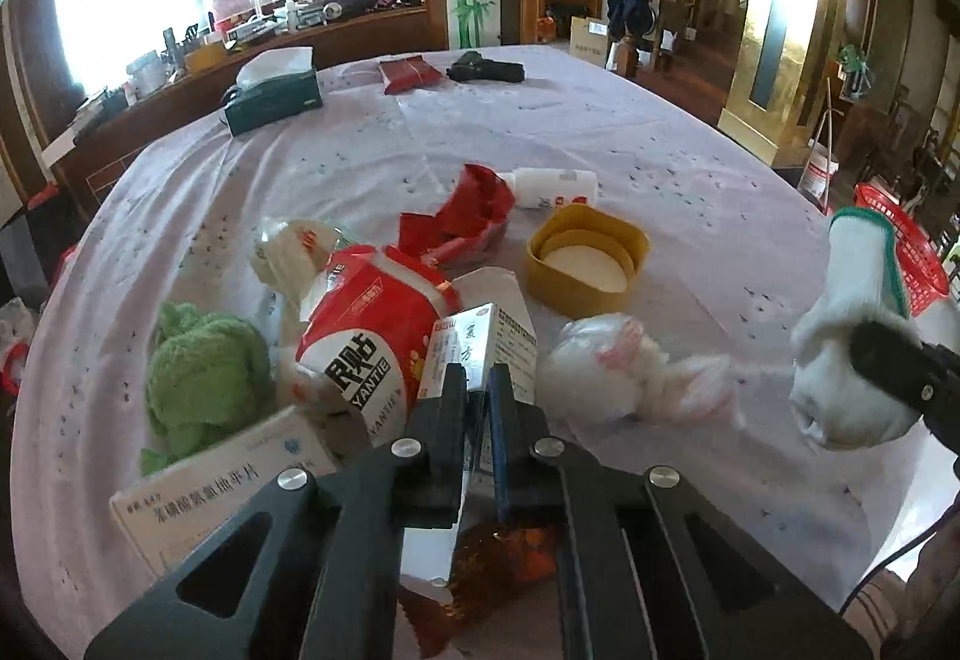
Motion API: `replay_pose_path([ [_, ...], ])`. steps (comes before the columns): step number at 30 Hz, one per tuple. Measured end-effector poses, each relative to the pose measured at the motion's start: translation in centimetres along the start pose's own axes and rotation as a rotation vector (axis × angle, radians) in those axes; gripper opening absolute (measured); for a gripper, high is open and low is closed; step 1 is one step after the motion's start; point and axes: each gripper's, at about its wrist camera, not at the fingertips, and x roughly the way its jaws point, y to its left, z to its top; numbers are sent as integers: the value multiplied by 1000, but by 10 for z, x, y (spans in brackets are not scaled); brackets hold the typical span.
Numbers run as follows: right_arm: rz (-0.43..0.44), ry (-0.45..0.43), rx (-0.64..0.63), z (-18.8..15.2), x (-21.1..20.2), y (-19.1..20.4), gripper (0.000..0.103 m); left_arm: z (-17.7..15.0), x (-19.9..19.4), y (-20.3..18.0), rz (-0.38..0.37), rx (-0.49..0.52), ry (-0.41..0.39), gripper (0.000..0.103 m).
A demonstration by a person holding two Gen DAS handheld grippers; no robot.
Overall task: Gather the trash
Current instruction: 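Grasp the white sock with the right tool while the left tool grasps the white-blue medicine box, then carry the sock and medicine box with both tools over the red wastebasket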
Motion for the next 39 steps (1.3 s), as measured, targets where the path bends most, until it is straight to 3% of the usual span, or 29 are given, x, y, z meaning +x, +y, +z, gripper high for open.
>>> replay_pose_path([
  [1,0,-3,2,-1,-3,-2,18,-1,1,0,0,-7,2,7],
  [3,2,-7,5,0,-7,-2,18,-2,2,1,6,-16,10,18],
  [5,2,-17,5,1,-12,-3,18,-3,2,2,11,-17,21,70],
  [7,4,-18,8,2,-14,-3,18,-4,-6,3,3,-19,-24,77],
  [13,5,-24,27,0,-17,-10,18,-4,9,-11,68,58,56,75],
  [15,3,-31,28,1,-19,-11,18,-6,17,-11,103,73,77,63],
  [16,2,-34,30,2,-21,-12,18,-7,20,-11,115,77,93,49],
  [23,0,-38,39,1,-23,-18,18,-8,26,-18,139,133,77,42],
  [26,1,-44,41,0,-26,-20,18,-7,16,-13,83,89,84,37],
  [32,-5,-60,51,0,-34,-23,18,-3,-19,4,22,-41,21,37],
  [39,-5,-81,42,2,-44,-23,18,16,-69,-24,34,-87,-111,37],
])
